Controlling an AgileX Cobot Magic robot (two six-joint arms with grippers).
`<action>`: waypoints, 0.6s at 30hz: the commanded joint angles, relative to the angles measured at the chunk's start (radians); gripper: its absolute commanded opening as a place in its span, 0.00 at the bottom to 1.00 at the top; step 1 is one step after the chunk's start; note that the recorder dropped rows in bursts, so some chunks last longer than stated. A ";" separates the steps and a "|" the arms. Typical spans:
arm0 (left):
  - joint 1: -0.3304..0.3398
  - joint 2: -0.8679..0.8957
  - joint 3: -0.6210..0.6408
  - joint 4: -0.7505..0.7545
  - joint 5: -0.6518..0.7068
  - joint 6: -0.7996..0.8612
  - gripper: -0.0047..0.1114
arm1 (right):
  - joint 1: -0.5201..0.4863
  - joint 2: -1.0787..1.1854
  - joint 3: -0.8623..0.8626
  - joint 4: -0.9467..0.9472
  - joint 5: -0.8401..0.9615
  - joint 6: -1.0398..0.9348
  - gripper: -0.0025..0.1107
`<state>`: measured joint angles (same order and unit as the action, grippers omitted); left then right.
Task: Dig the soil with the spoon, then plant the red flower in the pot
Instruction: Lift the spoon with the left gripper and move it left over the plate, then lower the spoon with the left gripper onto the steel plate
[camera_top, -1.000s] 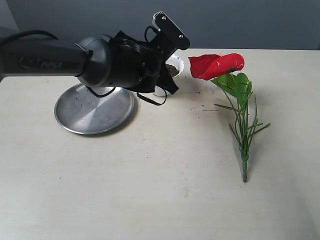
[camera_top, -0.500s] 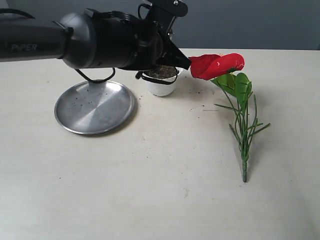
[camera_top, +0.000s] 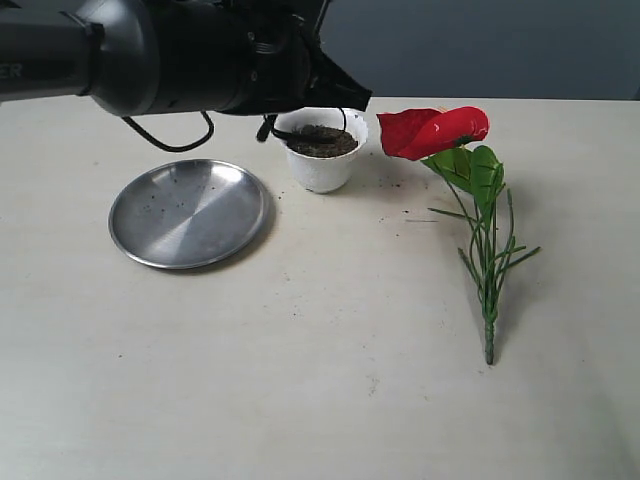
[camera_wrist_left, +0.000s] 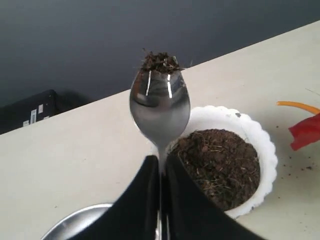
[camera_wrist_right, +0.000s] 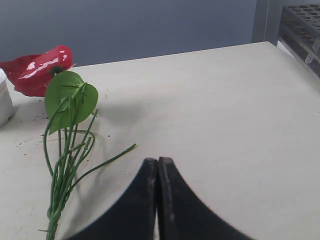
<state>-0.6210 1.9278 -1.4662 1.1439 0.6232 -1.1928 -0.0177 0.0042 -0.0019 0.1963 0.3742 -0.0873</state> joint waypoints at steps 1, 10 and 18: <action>0.000 -0.026 -0.005 -0.015 0.110 0.013 0.04 | 0.000 -0.004 0.002 -0.004 -0.010 -0.001 0.02; 0.139 -0.097 -0.003 -0.292 0.151 0.230 0.04 | 0.000 -0.004 0.002 -0.004 -0.010 -0.001 0.02; 0.285 -0.149 -0.002 -0.612 0.150 0.480 0.04 | 0.000 -0.004 0.002 -0.004 -0.010 -0.001 0.02</action>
<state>-0.3632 1.7940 -1.4676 0.5958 0.7744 -0.7717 -0.0177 0.0042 -0.0019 0.1963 0.3742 -0.0873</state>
